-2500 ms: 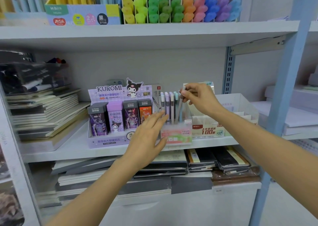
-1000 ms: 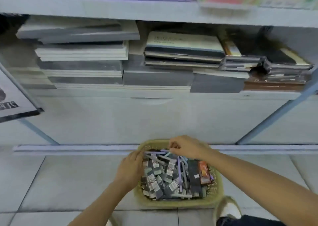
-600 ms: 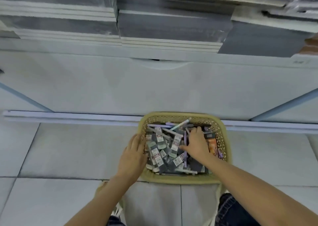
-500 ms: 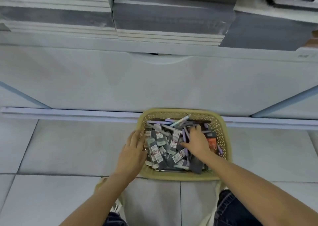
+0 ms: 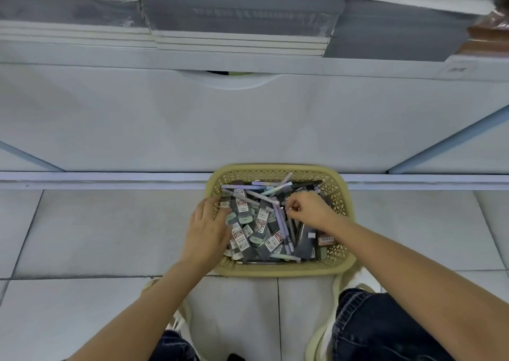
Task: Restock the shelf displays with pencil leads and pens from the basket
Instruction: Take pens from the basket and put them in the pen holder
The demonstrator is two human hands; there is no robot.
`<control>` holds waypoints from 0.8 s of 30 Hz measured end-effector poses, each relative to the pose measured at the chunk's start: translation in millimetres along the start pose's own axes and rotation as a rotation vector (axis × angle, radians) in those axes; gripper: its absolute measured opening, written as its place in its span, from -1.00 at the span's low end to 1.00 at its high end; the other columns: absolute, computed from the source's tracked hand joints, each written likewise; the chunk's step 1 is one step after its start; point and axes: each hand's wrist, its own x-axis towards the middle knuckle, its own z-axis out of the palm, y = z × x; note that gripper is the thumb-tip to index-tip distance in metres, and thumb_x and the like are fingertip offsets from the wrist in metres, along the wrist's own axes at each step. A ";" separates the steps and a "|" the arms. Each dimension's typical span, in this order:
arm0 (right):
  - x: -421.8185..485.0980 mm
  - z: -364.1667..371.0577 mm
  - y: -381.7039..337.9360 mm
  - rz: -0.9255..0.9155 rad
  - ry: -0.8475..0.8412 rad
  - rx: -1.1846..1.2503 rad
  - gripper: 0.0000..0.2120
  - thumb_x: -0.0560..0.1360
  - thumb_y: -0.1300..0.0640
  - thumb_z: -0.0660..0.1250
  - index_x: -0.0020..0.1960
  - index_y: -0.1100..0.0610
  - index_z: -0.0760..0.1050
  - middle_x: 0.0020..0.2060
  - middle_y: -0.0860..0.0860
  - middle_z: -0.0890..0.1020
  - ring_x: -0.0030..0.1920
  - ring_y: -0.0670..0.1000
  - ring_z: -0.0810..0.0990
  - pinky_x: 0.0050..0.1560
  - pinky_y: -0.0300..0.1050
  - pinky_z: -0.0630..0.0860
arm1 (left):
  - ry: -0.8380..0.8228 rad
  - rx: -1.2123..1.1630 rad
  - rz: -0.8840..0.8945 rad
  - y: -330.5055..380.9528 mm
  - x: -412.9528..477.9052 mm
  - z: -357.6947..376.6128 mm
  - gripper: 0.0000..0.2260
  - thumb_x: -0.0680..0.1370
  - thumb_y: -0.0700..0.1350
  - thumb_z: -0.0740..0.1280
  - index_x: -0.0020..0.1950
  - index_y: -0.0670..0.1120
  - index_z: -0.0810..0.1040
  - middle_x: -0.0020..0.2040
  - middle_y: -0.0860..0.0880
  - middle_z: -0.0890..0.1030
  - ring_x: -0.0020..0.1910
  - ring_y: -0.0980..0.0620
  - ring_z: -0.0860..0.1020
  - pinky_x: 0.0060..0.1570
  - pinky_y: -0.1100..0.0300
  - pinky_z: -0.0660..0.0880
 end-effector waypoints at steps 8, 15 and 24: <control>-14.9 -49.3 -29.9 -0.128 0.150 0.526 -0.92 0.53 0.15 0.36 0.00 0.13 0.58 -0.24 0.02 0.67 -0.41 -0.15 0.57 -0.33 -0.26 0.52 | -0.232 -0.568 0.030 47.7 28.1 1.2 -0.70 0.63 0.00 0.25 0.34 -0.03 0.48 0.27 0.04 0.53 0.27 0.09 0.44 0.23 0.21 0.35; -8.7 -45.8 -37.7 -0.182 0.206 0.713 -0.87 0.56 0.14 0.34 0.07 0.15 0.58 -0.14 0.04 0.68 -0.20 -0.10 0.62 -0.17 -0.17 0.58 | -0.329 -1.168 -0.265 76.0 44.7 -3.7 -0.79 0.68 -0.12 0.12 0.07 -0.22 0.47 -0.37 0.02 0.37 -0.45 0.10 0.35 -0.43 0.25 0.34; 0.6 -14.0 21.8 -0.066 0.315 -0.254 -0.73 0.50 0.04 0.39 0.18 0.06 0.60 0.07 0.01 0.60 0.12 0.05 0.44 0.10 -0.05 0.38 | -0.244 -1.082 -0.434 52.2 42.2 9.3 -0.75 0.66 -0.08 0.16 0.09 -0.25 0.49 -0.36 0.00 0.31 -0.47 0.14 0.25 -0.47 0.29 0.25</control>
